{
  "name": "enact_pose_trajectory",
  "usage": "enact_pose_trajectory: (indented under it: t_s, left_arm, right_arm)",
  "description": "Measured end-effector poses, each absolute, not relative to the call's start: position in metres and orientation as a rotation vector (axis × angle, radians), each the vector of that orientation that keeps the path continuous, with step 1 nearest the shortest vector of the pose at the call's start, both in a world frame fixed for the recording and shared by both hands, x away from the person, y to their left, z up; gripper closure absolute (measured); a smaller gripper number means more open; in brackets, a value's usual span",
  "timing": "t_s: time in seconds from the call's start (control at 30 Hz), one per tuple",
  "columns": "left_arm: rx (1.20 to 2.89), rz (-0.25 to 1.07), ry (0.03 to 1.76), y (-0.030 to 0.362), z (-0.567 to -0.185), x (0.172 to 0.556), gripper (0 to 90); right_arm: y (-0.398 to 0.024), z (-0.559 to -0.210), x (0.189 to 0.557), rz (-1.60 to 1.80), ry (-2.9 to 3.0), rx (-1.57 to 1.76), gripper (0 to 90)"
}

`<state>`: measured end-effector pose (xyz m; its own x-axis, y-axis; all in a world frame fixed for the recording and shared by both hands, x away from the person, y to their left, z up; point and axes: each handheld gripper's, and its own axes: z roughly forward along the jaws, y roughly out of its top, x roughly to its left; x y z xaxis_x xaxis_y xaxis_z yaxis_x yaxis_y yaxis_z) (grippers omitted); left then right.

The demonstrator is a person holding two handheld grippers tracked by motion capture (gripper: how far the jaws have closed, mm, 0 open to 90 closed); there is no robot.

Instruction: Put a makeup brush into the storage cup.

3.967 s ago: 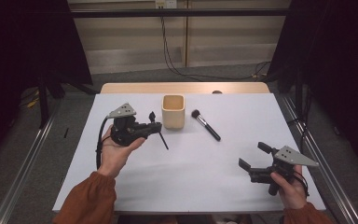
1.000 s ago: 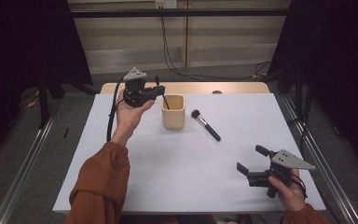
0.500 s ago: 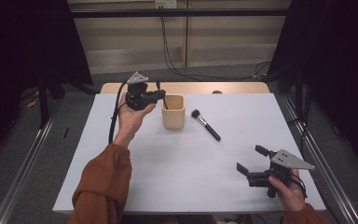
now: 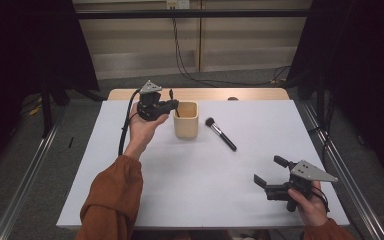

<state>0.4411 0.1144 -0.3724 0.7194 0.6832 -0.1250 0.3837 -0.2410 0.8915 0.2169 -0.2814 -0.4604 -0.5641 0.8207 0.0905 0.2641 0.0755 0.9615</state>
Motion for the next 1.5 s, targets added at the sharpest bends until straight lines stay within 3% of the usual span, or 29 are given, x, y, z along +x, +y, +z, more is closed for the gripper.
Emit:
enact_pose_trajectory:
  t_s: [0.63, 0.8, 1.0, 1.5]
  left_arm:
    - [1.877, 0.340, 0.841, 0.113, -0.384, 0.441, 83.9]
    - [1.891, 0.346, 0.868, 0.113, -0.386, 0.442, 72.1]
    - [1.865, 0.362, 0.896, 0.115, -0.386, 0.443, 49.1]
    - [1.824, 0.393, 0.889, 0.123, -0.388, 0.436, 13.9]
  right_arm:
    - [-0.281, -0.460, 0.217, 1.509, 1.878, 1.068, 0.0]
    - [-0.281, -0.461, 0.217, 1.511, 1.879, 1.070, 0.0]
    - [-0.281, -0.461, 0.217, 1.511, 1.879, 1.071, 0.0]
    - [-0.280, -0.461, 0.217, 1.511, 1.885, 1.068, 0.0]
